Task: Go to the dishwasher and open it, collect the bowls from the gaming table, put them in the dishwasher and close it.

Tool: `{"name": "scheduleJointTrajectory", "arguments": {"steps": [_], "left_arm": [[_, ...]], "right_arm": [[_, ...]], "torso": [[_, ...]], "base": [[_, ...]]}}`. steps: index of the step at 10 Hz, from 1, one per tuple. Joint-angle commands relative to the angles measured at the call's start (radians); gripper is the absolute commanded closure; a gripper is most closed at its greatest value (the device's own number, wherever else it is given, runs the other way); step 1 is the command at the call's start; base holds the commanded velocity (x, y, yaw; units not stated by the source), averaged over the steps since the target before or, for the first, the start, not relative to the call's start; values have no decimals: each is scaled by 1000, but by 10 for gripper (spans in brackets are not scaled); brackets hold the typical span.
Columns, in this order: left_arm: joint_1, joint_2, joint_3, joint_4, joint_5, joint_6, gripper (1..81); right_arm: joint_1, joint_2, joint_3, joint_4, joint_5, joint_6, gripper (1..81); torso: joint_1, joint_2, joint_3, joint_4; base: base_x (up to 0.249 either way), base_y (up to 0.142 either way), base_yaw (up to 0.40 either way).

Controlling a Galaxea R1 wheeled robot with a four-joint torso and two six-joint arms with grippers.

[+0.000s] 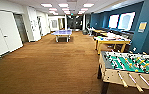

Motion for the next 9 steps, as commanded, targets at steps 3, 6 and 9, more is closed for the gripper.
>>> {"name": "scheduleJointTrajectory", "arguments": {"steps": [3, 6, 9], "left_arm": [[-44, -8, 1, 1, 42, 2, 10], [-44, -8, 1, 1, 44, 2, 10], [-44, -8, 1, 1, 44, 2, 10]], "right_arm": [[39, -1, 4, -5, -47, -3, 10], [39, -1, 4, -5, -47, -3, 10], [37, 1, 4, -8, -47, -3, 10]], "torso": [[0, 0, 0, 0], [0, 0, 0, 0], [-3, -1, 0, 0]], "base": [[153, 0, 0], [153, 0, 0], [152, 0, 0]]}}
